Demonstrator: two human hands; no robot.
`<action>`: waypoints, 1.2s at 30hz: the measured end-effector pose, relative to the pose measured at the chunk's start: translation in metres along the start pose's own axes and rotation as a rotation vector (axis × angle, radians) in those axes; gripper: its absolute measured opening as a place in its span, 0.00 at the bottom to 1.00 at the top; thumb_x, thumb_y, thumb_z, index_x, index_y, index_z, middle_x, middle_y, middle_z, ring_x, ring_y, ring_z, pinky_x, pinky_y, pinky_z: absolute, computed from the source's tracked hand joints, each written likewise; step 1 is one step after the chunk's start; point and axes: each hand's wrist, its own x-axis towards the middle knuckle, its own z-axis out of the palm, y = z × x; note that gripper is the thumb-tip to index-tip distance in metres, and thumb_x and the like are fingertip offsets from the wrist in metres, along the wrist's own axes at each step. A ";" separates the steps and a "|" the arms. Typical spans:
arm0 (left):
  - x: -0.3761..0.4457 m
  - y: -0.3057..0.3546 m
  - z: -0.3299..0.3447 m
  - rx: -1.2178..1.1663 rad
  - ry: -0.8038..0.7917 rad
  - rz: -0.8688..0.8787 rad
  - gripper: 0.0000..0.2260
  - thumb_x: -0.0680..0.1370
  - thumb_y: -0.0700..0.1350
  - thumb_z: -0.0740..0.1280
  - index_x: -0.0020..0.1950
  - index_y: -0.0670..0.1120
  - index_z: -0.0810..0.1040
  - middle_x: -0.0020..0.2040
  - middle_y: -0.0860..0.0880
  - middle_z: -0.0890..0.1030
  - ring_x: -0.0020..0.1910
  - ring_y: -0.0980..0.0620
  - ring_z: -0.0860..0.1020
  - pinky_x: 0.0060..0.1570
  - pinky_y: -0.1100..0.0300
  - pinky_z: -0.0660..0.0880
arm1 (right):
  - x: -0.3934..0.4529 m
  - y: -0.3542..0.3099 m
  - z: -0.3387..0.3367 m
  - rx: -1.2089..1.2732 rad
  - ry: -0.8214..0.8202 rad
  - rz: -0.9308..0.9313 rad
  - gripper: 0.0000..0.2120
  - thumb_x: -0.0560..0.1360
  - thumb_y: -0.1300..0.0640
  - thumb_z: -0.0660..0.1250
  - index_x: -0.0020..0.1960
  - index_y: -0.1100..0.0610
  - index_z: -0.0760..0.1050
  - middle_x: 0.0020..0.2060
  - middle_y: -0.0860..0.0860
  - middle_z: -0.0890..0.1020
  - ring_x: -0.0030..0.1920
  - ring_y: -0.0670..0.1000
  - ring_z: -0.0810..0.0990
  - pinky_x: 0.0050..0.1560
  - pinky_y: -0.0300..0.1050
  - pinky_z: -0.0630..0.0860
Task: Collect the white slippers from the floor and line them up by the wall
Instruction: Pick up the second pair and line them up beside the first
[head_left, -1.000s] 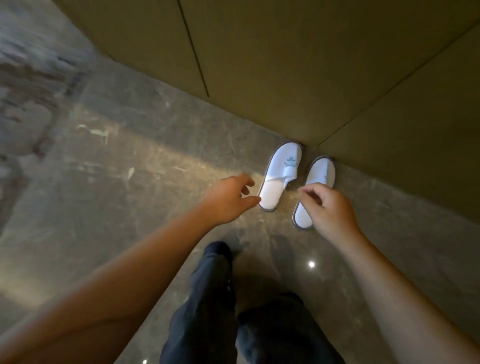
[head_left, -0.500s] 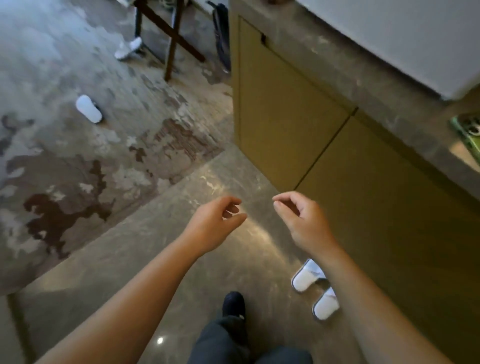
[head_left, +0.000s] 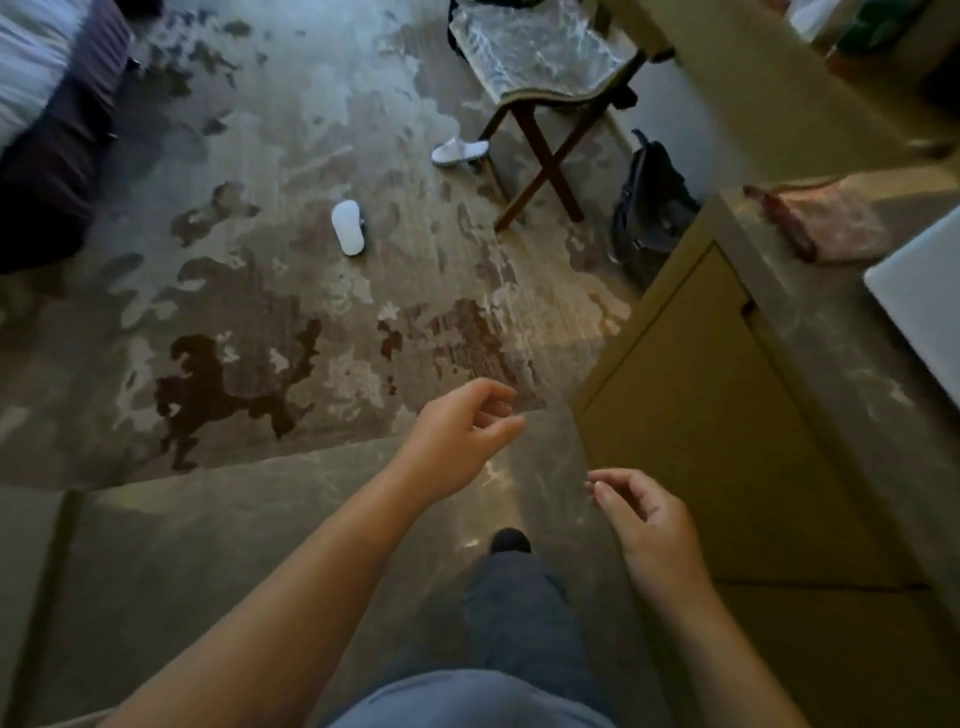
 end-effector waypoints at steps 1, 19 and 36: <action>0.016 -0.001 -0.007 -0.015 0.043 -0.021 0.13 0.74 0.47 0.65 0.58 0.48 0.73 0.42 0.60 0.74 0.44 0.61 0.75 0.41 0.69 0.73 | 0.025 -0.007 -0.001 -0.018 -0.032 -0.009 0.09 0.74 0.59 0.61 0.41 0.46 0.74 0.41 0.48 0.80 0.45 0.47 0.78 0.45 0.42 0.76; 0.252 -0.084 -0.200 -0.146 0.596 -0.331 0.08 0.74 0.41 0.65 0.52 0.45 0.76 0.40 0.56 0.77 0.40 0.58 0.75 0.38 0.65 0.70 | 0.432 -0.195 0.140 -0.131 -0.472 -0.380 0.07 0.74 0.58 0.62 0.42 0.47 0.74 0.37 0.44 0.78 0.36 0.34 0.77 0.36 0.25 0.72; 0.658 -0.068 -0.390 -0.081 0.512 -0.242 0.05 0.74 0.43 0.65 0.49 0.49 0.75 0.39 0.57 0.76 0.38 0.60 0.74 0.33 0.78 0.68 | 0.770 -0.257 0.190 -0.079 -0.357 -0.094 0.11 0.74 0.63 0.61 0.40 0.48 0.74 0.39 0.48 0.80 0.41 0.43 0.78 0.37 0.26 0.74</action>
